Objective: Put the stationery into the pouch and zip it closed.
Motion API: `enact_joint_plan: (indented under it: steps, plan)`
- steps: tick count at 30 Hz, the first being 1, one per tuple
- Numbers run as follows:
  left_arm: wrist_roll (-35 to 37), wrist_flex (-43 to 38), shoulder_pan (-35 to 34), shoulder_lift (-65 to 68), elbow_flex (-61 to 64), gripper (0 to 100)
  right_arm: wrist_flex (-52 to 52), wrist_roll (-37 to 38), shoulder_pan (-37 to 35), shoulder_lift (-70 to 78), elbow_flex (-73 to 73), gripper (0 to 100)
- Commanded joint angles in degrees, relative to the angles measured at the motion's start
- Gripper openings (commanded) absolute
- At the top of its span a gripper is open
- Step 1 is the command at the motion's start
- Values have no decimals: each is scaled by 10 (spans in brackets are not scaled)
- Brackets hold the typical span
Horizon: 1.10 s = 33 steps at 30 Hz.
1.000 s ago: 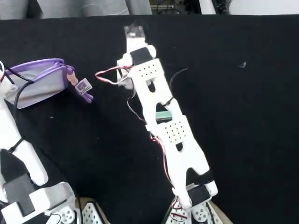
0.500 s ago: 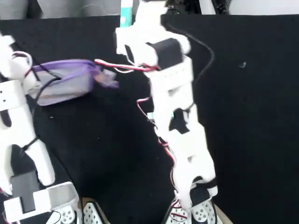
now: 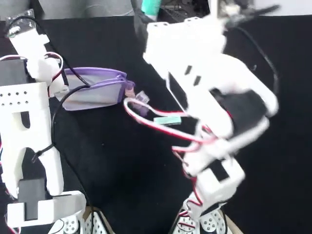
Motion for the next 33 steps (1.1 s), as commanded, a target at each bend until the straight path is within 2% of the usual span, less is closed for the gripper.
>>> enact_joint_plan:
  steps: [1, 5, 8, 18, 33]
  plan:
    - [6, 2, 8, -9, -11, 29, 19, 20, -10, -101, 102, 11]
    - [11, 2, 9, -8, -11, 29, 9, 24, -38, -176, 255, 11]
    - [13, 2, 9, -8, -11, 29, -37, 25, -68, -212, 359, 11]
    - [13, 1, 9, -7, -4, 29, -310, 25, -123, -306, 714, 11]
    - [14, -28, 7, -4, 24, 29, -659, 26, -179, -419, 1092, 11]
